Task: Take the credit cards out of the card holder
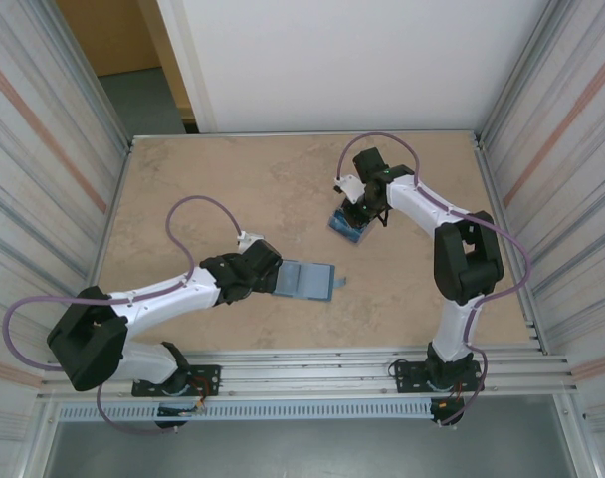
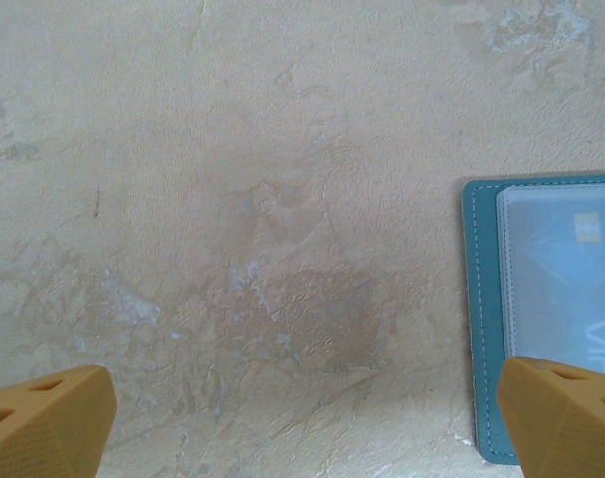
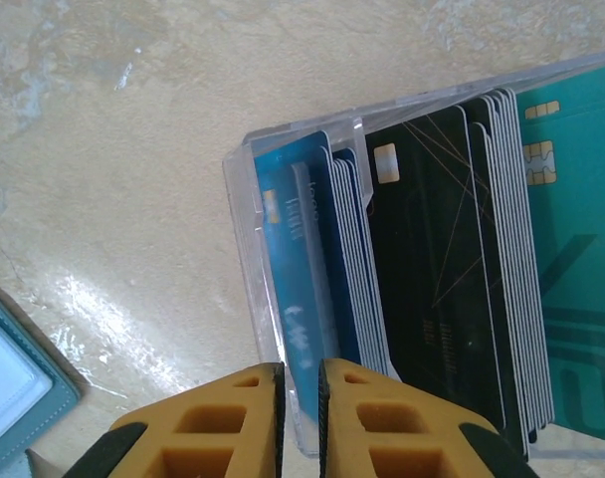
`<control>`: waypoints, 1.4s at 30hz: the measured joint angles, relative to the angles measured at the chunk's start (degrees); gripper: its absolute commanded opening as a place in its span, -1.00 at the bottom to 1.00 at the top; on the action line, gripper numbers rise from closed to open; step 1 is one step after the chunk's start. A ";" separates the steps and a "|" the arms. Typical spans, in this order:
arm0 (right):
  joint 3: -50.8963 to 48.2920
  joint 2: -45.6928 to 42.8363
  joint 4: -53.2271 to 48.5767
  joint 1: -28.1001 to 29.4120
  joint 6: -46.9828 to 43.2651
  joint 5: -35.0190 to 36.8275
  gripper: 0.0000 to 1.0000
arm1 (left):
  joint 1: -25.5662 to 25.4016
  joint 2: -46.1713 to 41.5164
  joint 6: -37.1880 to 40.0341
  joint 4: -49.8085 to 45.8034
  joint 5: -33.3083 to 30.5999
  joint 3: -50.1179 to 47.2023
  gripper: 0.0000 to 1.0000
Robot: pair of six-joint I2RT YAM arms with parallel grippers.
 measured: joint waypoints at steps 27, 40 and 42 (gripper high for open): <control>-3.41 -11.37 0.68 9.18 26.77 7.45 -0.06 | 6.16 -10.84 -6.10 0.81 0.31 -5.64 0.97; -6.62 -7.65 2.80 28.98 45.79 12.52 0.20 | 11.98 -21.62 -11.58 1.70 2.62 -14.05 0.98; -5.64 -4.57 2.99 31.06 47.76 12.66 0.21 | 12.11 -22.25 -11.87 1.73 2.82 -14.49 0.97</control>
